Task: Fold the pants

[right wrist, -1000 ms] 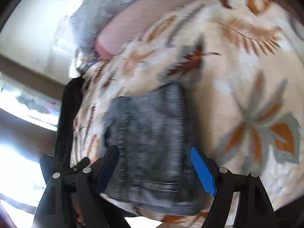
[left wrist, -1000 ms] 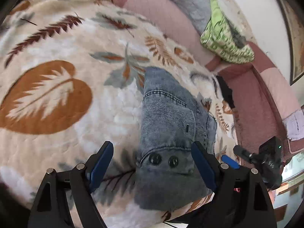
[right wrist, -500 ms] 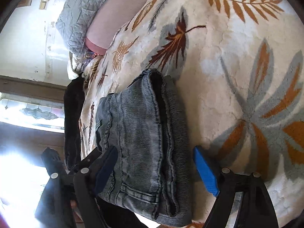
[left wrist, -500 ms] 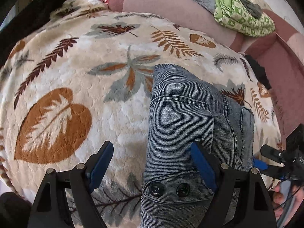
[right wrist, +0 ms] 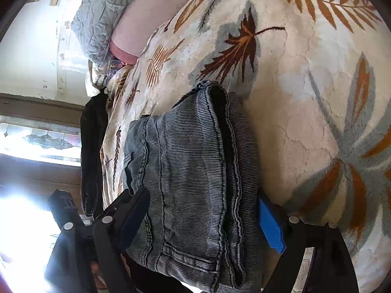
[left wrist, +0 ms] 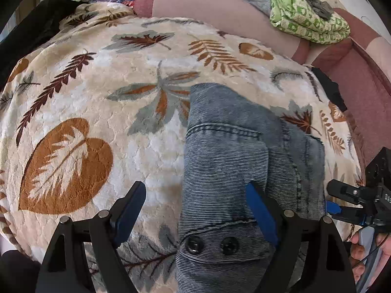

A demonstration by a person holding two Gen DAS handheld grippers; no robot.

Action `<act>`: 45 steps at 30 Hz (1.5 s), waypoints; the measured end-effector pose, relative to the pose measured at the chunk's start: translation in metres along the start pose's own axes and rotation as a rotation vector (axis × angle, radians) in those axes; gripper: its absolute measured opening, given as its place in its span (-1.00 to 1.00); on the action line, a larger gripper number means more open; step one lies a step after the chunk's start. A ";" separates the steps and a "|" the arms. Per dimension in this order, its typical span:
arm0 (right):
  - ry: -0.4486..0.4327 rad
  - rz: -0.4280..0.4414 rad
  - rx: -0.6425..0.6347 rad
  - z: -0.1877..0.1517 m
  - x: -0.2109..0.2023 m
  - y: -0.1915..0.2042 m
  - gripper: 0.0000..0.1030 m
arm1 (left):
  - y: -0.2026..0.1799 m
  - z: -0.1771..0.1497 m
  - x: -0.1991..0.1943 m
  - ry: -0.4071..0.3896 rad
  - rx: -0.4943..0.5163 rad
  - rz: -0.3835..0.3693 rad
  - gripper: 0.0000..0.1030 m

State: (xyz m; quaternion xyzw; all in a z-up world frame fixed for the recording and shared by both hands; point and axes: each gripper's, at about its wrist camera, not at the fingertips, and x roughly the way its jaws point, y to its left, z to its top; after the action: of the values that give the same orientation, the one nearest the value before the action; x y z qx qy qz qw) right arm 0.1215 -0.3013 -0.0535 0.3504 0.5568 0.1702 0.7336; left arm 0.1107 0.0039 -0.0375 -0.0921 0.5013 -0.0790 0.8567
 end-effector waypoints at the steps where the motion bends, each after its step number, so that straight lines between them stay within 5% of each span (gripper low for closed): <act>1: 0.002 0.001 -0.003 0.000 0.000 0.001 0.68 | -0.002 0.000 -0.002 -0.003 0.005 -0.012 0.64; 8: 0.015 -0.004 -0.023 0.002 0.005 0.002 0.68 | -0.017 -0.002 0.010 0.034 0.040 -0.011 0.64; 15: 0.032 -0.106 -0.095 0.003 0.016 0.015 0.63 | -0.015 -0.004 0.016 0.040 0.032 -0.009 0.64; 18: 0.022 -0.201 -0.153 -0.001 0.018 0.023 0.02 | -0.016 -0.005 0.016 0.039 0.038 -0.002 0.62; 20: 0.016 -0.211 -0.171 -0.004 0.016 0.023 -0.29 | -0.022 -0.006 0.016 0.041 0.080 -0.020 0.22; 23: -0.010 -0.229 -0.233 -0.008 0.009 0.037 -0.44 | -0.036 -0.009 0.006 -0.003 0.169 0.060 -0.38; 25: -0.049 -0.221 -0.280 -0.009 -0.001 0.055 -0.48 | -0.039 -0.005 -0.010 -0.045 0.188 0.050 -0.49; 31: -0.187 -0.180 -0.432 0.022 -0.028 0.123 -0.49 | -0.041 0.037 -0.053 -0.237 0.204 0.066 -0.50; 35: -0.244 -0.169 -0.490 0.051 -0.020 0.147 -0.49 | -0.030 0.074 -0.055 -0.296 0.186 0.073 -0.49; 40: -0.198 -0.184 -0.428 0.072 0.029 0.123 -0.42 | -0.011 0.088 -0.009 -0.226 0.168 0.081 -0.41; 43: -0.099 -0.294 -0.350 0.077 0.070 0.086 -0.17 | 0.005 0.074 0.040 -0.066 0.136 0.102 0.19; 45: -0.116 -0.344 -0.343 0.071 0.074 0.075 -0.02 | 0.013 0.061 0.038 -0.088 0.117 0.087 0.21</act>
State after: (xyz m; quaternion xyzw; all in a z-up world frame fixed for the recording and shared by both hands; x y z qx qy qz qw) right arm 0.2221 -0.2250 -0.0432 0.1302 0.5283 0.1146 0.8312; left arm 0.1832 0.0126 -0.0430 -0.0236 0.4613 -0.0669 0.8844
